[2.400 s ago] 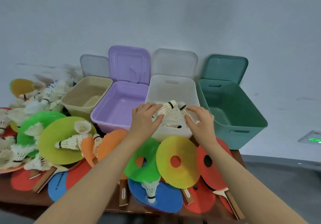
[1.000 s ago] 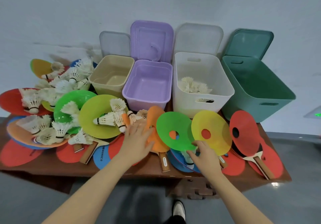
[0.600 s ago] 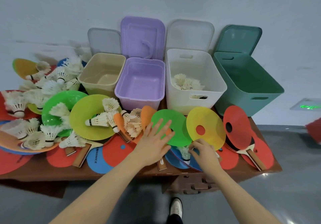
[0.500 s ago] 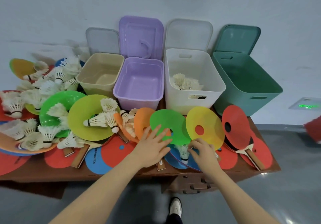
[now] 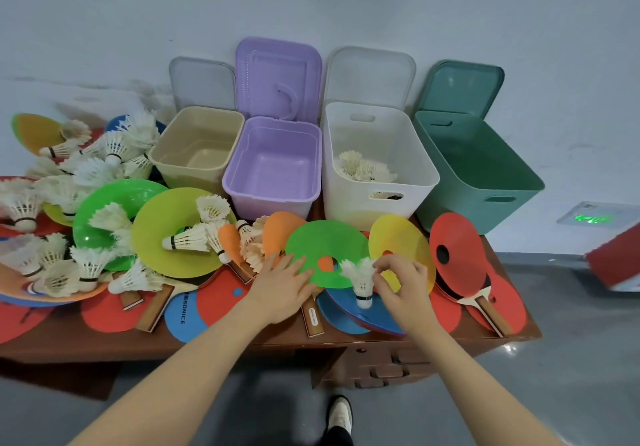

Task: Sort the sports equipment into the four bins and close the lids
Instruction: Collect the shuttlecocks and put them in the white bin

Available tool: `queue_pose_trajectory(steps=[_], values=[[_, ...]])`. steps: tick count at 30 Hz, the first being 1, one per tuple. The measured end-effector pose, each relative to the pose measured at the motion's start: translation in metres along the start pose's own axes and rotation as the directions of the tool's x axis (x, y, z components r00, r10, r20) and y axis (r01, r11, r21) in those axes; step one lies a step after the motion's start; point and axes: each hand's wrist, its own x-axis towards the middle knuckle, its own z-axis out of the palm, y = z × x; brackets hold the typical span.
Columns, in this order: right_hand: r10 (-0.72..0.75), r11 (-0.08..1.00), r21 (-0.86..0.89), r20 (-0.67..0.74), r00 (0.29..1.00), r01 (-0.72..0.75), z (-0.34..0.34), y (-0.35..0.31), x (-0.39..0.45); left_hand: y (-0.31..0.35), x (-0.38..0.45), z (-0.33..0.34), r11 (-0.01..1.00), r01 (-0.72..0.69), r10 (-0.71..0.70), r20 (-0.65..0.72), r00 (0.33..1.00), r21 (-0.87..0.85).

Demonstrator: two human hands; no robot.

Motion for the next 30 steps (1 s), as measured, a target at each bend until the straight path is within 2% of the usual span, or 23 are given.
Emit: queue_pose_trajectory(steps=[3,5,7,10,16,21,24,30], values=[[-0.012,1.0,0.008,-0.078,0.997,0.012,0.001,-0.007,0.002,-0.005,-0.005,-0.003,1.0,0.001,-0.002,-0.045,0.999,-0.01],[-0.014,1.0,0.0,-0.092,0.996,0.014,0.005,-0.013,0.005,-0.01,-0.008,-0.008,0.998,0.02,-0.029,-0.148,0.989,-0.057],[-0.032,0.999,-0.01,-0.081,0.996,0.031,0.012,-0.019,0.011,-0.019,-0.011,-0.014,0.993,0.066,-0.089,-0.261,0.961,-0.097],[-0.055,0.998,-0.005,-0.06,0.997,0.055,0.028,-0.031,0.027,-0.04,-0.012,-0.025,0.978,0.163,-0.199,-0.348,0.916,-0.132],[-0.096,0.994,0.055,-0.008,0.995,0.096,0.062,-0.05,0.08,-0.098,-0.002,-0.048,0.873,0.424,-0.484,-0.313,0.817,-0.243],[-0.137,0.986,0.097,-0.01,0.991,0.137,0.08,-0.058,0.114,-0.142,0.01,-0.05,0.8,0.556,-0.585,-0.088,0.806,-0.224],[-0.149,0.983,0.107,-0.011,0.989,0.149,0.086,-0.058,0.126,-0.15,0.011,-0.048,0.772,0.558,-0.601,-0.065,0.797,-0.305],[-0.147,0.981,0.128,-0.004,0.989,0.146,0.096,-0.056,0.138,-0.148,0.0,-0.048,0.806,0.41,-0.54,-0.247,0.804,-0.426]])
